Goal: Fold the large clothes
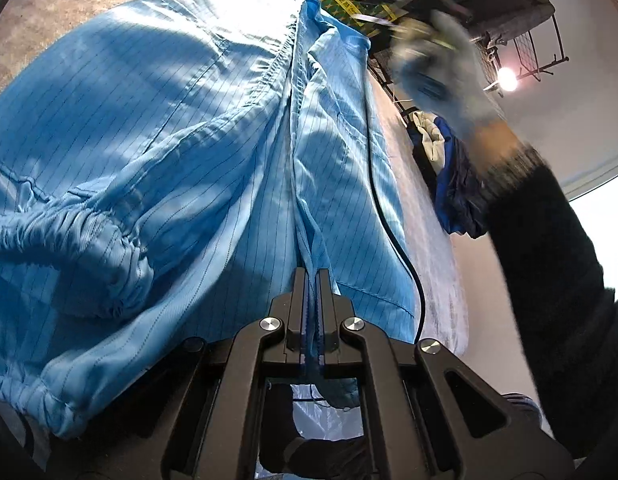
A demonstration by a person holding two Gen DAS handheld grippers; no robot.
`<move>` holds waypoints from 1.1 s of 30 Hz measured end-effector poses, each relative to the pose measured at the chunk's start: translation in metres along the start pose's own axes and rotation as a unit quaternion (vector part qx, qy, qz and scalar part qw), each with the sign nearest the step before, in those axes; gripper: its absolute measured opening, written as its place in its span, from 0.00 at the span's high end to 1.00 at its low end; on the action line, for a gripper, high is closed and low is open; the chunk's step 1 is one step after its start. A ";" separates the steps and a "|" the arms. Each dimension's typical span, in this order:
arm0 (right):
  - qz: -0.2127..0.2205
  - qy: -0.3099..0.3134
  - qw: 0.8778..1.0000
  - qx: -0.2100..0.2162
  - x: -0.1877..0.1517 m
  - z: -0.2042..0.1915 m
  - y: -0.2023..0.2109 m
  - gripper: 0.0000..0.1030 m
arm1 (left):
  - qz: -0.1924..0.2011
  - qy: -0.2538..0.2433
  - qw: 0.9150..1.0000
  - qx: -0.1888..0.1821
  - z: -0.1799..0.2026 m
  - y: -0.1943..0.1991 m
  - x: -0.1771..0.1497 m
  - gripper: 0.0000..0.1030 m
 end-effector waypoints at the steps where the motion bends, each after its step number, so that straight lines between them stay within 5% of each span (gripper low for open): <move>1: 0.003 -0.004 1.000 0.007 -0.005 0.008 0.017 0.66 | -0.001 -0.001 1.000 0.001 0.001 -0.001 0.000 0.99; 6: 0.027 0.013 1.000 -0.009 -0.071 0.049 0.116 0.63 | 0.008 -0.002 1.000 0.002 0.003 0.004 0.000 0.99; 12: -0.017 -0.002 1.000 -0.008 -0.195 0.080 0.184 0.53 | 0.010 -0.005 1.000 0.003 0.004 0.012 -0.002 0.99; 16: -0.048 0.003 0.999 -0.013 -0.276 0.085 0.195 0.48 | 0.015 -0.012 1.000 0.010 0.006 0.017 -0.003 0.99; 22: -0.121 -0.002 0.993 0.012 -0.347 0.086 0.161 0.49 | 0.012 -0.022 0.999 0.023 0.010 0.013 -0.003 0.99; 26: -0.153 -0.023 0.985 0.076 -0.371 0.084 0.153 0.94 | 0.012 -0.035 0.999 0.033 0.019 0.010 -0.003 0.99; 30: -0.122 -0.036 0.986 0.110 -0.368 0.081 0.173 0.99 | 0.016 -0.058 0.997 0.055 0.022 0.012 -0.004 0.99; 33: -0.125 0.009 0.990 0.059 -0.374 0.076 0.167 0.99 | 0.002 -0.053 0.997 0.059 0.014 0.013 -0.013 0.99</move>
Point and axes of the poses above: each gripper's, at about its wrist camera, not at the fingertips, and y roughly against the way its jaws point, z to its right, x to its top, the point moved 3 cm from there along -y, roughly the way its jaws point, and after that the axes turned 15 degrees about -x, right-handed, at the moved point
